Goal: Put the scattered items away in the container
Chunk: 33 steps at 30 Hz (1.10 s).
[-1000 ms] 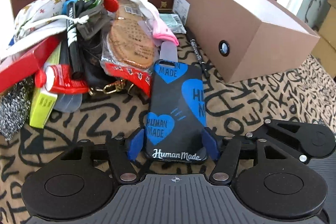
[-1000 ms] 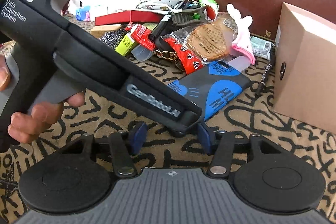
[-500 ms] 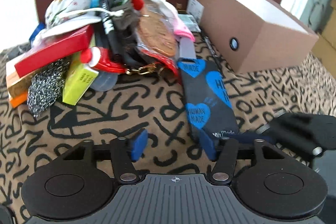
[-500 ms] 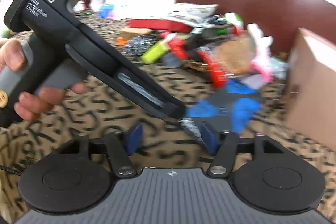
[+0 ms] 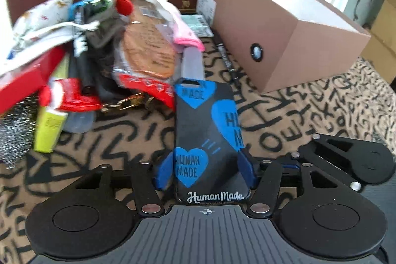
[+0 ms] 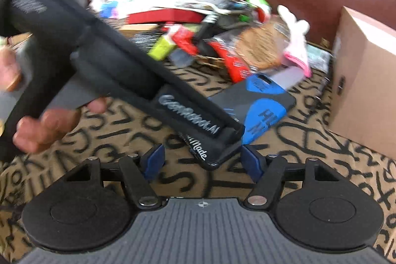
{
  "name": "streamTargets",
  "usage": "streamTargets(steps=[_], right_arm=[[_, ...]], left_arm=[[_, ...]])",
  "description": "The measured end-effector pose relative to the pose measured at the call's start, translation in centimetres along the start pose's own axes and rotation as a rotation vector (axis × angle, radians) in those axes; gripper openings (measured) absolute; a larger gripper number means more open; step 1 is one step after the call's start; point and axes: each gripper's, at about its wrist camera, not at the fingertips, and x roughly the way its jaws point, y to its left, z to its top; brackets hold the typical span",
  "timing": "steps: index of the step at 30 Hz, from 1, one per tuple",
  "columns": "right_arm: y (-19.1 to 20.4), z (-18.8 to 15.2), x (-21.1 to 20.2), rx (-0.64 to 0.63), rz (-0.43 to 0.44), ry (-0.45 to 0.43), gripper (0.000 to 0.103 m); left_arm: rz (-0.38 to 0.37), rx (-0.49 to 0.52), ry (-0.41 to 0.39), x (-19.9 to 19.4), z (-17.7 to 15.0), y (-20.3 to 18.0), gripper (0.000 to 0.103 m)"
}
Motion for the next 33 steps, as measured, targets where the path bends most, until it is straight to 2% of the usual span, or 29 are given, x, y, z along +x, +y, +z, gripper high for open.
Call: streamTargets(steps=[2, 4, 5, 7, 9, 10, 11, 13, 14, 17, 20, 25, 29, 33], right_arm=[[1.5, 0.2, -0.8, -0.062, 0.049, -0.020, 0.072], [2.8, 0.4, -1.3, -0.102, 0.077, -0.020, 0.072], [3.4, 0.3, -1.5, -0.122, 0.105, -0.026, 0.072], [4.3, 0.2, -1.5, -0.152, 0.140, -0.021, 0.071], [4.7, 0.1, -1.8, -0.201, 0.148, -0.031, 0.071], [4.8, 0.2, -2.0, -0.220, 0.132, -0.035, 0.072], [4.4, 0.3, -2.3, -0.234, 0.107, -0.038, 0.074], [3.0, 0.7, -2.6, -0.231, 0.059, -0.044, 0.085], [2.0, 1.0, -2.8, -0.225, 0.046, -0.037, 0.089], [-0.4, 1.7, -3.3, -0.221, -0.041, -0.047, 0.088], [-2.7, 2.4, -3.7, -0.181, -0.101, -0.074, 0.087], [-5.0, 3.2, -1.6, -0.094, -0.095, -0.084, 0.081], [-5.8, 3.9, 1.4, -0.037, -0.051, -0.071, 0.080], [-6.1, 4.6, 4.0, 0.019, -0.032, -0.066, 0.080]], left_arm=[[-0.014, -0.003, -0.001, -0.9, -0.8, 0.2, 0.050], [0.006, 0.014, -0.014, -2.0, -1.7, 0.2, 0.046], [0.012, 0.025, -0.003, -2.4, -2.3, 0.3, 0.040], [0.030, 0.017, 0.004, -3.2, -3.5, 0.8, 0.043], [0.039, -0.017, 0.019, -3.9, -4.3, 1.7, 0.066], [0.035, -0.052, 0.031, -4.2, -4.7, 2.3, 0.067], [0.019, -0.085, 0.035, -4.5, -5.0, 2.9, 0.067], [-0.026, -0.140, 0.037, -5.0, -5.5, 3.7, 0.066], [-0.042, -0.162, 0.029, -5.2, -5.5, 3.8, 0.070], [-0.085, -0.184, 0.037, -5.2, -5.4, 3.6, 0.072], [-0.089, -0.203, 0.039, -5.0, -5.6, 3.3, 0.071], [-0.209, -0.215, 0.056, -4.5, -5.7, 1.8, 0.070], [-0.176, -0.181, 0.036, -3.5, -5.2, 0.1, 0.069], [-0.142, -0.183, 0.026, -2.7, -4.5, -0.1, 0.068]])
